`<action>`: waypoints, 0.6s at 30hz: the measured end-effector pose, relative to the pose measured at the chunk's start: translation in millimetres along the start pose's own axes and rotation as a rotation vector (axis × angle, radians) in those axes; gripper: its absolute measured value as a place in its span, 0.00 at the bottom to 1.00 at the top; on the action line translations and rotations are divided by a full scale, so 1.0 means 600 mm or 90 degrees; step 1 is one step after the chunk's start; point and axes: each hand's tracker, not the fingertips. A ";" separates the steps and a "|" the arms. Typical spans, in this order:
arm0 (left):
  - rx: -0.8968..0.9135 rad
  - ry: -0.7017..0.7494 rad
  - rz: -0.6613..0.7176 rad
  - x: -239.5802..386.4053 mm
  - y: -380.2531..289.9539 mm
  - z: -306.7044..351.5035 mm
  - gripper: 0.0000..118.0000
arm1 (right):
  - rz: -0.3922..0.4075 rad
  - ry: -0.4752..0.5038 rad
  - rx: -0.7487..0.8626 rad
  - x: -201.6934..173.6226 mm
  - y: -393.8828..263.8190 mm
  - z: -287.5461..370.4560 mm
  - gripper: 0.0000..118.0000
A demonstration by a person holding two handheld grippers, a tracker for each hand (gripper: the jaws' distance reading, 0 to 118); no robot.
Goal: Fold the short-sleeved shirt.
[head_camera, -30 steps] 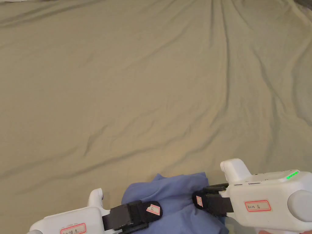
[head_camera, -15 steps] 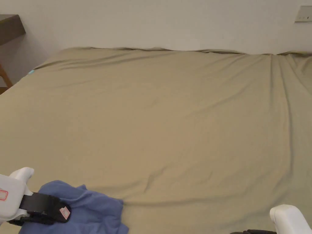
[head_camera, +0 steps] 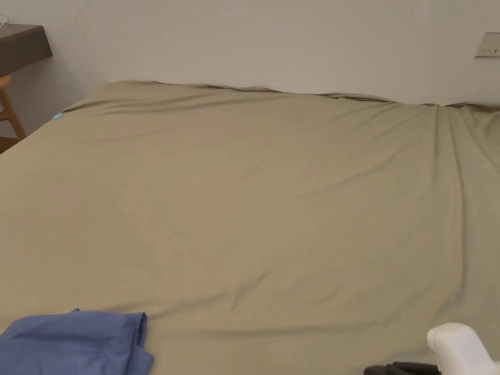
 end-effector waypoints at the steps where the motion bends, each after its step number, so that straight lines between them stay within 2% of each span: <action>1: 0.056 0.036 -0.063 0.034 0.004 0.037 0.07 | 0.002 -0.015 0.021 0.008 0.006 0.019 0.02; 2: 0.134 0.052 -0.105 0.078 0.002 0.076 0.01 | 0.002 -0.035 0.049 0.018 0.015 0.043 0.02; 3: 0.186 0.057 -0.129 0.118 0.000 0.108 0.01 | 0.004 -0.063 0.080 0.028 0.024 0.070 0.02; 5: 0.277 0.004 -0.101 0.185 -0.007 0.160 0.01 | 0.010 -0.133 0.155 0.044 0.041 0.127 0.02; 7: 0.359 -0.006 -0.119 0.277 -0.021 0.198 0.01 | 0.000 -0.173 0.237 0.062 0.055 0.196 0.02; 9: 0.401 0.051 -0.188 0.358 -0.033 0.215 0.01 | 0.007 -0.236 0.306 0.072 0.063 0.259 0.02; 11: 0.428 0.041 -0.229 0.433 -0.046 0.231 0.01 | 0.026 -0.312 0.351 0.078 0.069 0.314 0.02; 12: 0.432 0.007 -0.236 0.462 -0.052 0.234 0.01 | 0.025 -0.340 0.365 0.084 0.072 0.337 0.02; 18: 0.431 -0.062 -0.255 0.607 -0.077 0.243 0.01 | 0.010 -0.363 0.449 0.112 0.074 0.430 0.02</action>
